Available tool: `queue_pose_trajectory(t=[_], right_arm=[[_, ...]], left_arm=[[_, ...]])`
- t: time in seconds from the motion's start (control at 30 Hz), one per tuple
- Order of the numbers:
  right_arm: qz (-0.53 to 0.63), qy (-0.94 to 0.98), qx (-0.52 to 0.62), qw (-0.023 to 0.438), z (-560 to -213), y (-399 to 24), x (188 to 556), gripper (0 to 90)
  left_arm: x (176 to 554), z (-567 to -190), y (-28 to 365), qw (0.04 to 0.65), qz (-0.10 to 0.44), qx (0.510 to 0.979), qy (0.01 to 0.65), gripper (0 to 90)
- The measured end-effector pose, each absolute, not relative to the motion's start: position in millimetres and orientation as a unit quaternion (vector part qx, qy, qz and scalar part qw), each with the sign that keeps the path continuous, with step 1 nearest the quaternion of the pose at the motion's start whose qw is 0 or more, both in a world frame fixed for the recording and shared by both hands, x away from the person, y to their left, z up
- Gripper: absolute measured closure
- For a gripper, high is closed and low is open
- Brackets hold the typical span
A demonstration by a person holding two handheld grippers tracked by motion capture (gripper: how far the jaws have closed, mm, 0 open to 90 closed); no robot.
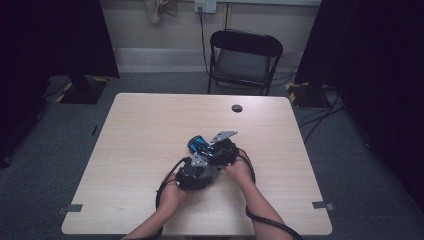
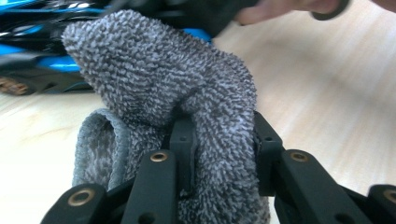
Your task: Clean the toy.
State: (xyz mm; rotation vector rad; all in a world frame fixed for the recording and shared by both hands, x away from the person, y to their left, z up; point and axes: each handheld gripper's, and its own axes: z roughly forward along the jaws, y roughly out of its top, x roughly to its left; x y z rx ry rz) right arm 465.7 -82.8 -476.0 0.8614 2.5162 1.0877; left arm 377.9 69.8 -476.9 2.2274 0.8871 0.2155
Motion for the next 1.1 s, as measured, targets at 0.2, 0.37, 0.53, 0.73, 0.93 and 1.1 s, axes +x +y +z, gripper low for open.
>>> queue_pose_trajectory(t=[0.2, 0.37, 0.53, 0.73, 0.93, 1.1], right_arm=[[0.378, 0.866, 0.299, 0.133, -476, -83, 465, 44.5], [0.381, 0.865, 0.3, 0.13, -477, -85, 465, 44.6], [0.379, 0.866, 0.3, 0.13, -477, -85, 466, 44.6], [0.379, 0.866, 0.3, 0.129, -477, -85, 465, 44.5], [0.377, 0.866, 0.3, 0.132, -476, -85, 465, 44.5], [0.375, 0.868, 0.3, 0.13, -476, -85, 465, 44.5]], left_arm=[[373, -475, 62, 0.361, 0.077, 0.873, 0.32, 68.5], [369, -467, 66, 0.363, 0.077, 0.877, 0.306, 68.4], [368, -460, 79, 0.363, 0.083, 0.877, 0.305, 68.1], [374, -453, 112, 0.372, 0.1, 0.859, 0.338, 68.0], [395, -436, 140, 0.387, 0.137, 0.831, 0.376, 67.9], [417, -428, 153, 0.391, 0.159, 0.812, 0.403, 67.9]])
